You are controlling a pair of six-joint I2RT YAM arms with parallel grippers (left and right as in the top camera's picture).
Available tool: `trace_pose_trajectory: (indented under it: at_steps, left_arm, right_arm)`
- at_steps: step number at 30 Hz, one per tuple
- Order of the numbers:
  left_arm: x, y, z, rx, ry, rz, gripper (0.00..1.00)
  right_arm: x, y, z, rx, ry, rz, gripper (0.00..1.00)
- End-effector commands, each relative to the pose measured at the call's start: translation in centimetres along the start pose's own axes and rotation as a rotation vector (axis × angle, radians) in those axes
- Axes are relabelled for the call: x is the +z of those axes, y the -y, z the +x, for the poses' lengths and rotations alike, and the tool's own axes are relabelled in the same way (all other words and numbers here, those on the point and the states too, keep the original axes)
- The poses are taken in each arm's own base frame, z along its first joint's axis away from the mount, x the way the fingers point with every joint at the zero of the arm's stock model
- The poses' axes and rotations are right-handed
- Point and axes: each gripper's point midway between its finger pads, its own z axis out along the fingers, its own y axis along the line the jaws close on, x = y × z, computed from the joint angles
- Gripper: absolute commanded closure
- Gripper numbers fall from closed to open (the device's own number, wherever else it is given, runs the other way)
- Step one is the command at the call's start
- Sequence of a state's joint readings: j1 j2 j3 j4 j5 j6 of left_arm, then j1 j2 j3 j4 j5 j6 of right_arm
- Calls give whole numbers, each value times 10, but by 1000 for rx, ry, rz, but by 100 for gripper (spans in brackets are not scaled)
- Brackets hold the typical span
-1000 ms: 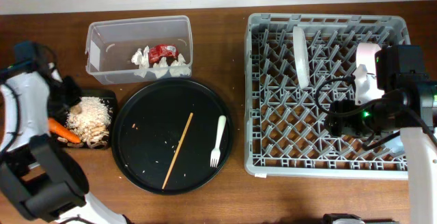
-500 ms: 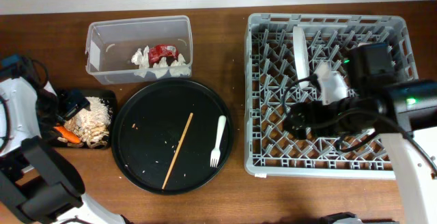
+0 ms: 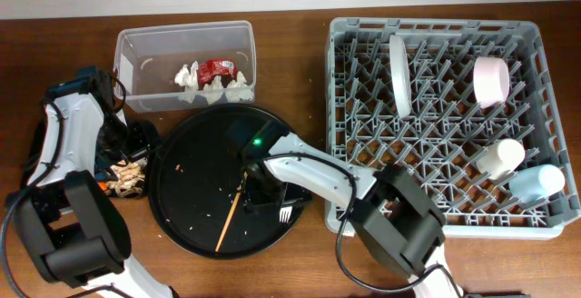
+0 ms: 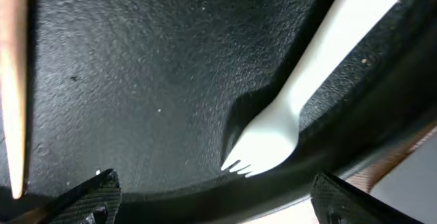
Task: Sort waste into correct bins and load items into the dishwasher rack
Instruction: 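Reach the right gripper to the white fork and grasp it, then carry the white fork into the rack and release it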
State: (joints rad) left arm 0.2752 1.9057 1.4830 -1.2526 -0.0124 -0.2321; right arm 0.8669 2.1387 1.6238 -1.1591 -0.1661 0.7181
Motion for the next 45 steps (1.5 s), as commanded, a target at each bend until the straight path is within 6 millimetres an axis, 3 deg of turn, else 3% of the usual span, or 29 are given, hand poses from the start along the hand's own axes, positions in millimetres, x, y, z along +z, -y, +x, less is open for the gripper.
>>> trace_pose_trajectory:
  at_steps: [1, 6, 8, 12, 17, 22, 24, 27, 30, 33, 36, 42, 45]
  left_arm:
    - [2, -3, 2, -16, -6, -11, 1]
    - [2, -2, 2, -16, -8, -4, 1]
    - [2, -2, 2, -16, -7, -4, 1]
    - [2, -2, 2, -16, -8, -4, 1]
    - [2, -2, 2, -16, -6, -4, 1]
    - [2, -2, 1, -16, -4, -3, 1]
    - [2, -2, 2, -16, -4, -4, 1]
    - [2, -2, 2, -16, -4, -4, 1]
    - [2, -2, 1, -16, -4, -4, 1]
    - [2, -2, 1, -16, -3, -4, 1]
    - [2, -1, 1, -16, 0, -3, 1]
    - [2, -1, 0, -16, 0, -3, 1]
    - [2, -1, 0, -16, 3, -2, 1]
  right_arm:
    - [12, 2, -1, 60, -10, 21, 14]
    - [49, 22, 4, 166, -4, 58, 34]
    - [48, 33, -2, 165, 42, 118, 39]
    - [47, 37, -4, 174, 44, 124, 53]
    - [41, 69, -17, 231, 66, 203, 54]
    - [39, 79, -19, 229, 89, 252, 63]
    - [38, 80, -20, 228, 95, 259, 63]
    - [35, 89, -29, 223, 153, 311, 54]
    - [35, 85, -36, 212, 180, 294, 55]
    - [35, 85, -34, 211, 175, 297, 68]
    - [35, 88, -28, 212, 150, 306, 73]
    - [16, 82, -13, 214, 113, 260, 74]
    - [2, 81, -16, 212, 156, 245, 83]
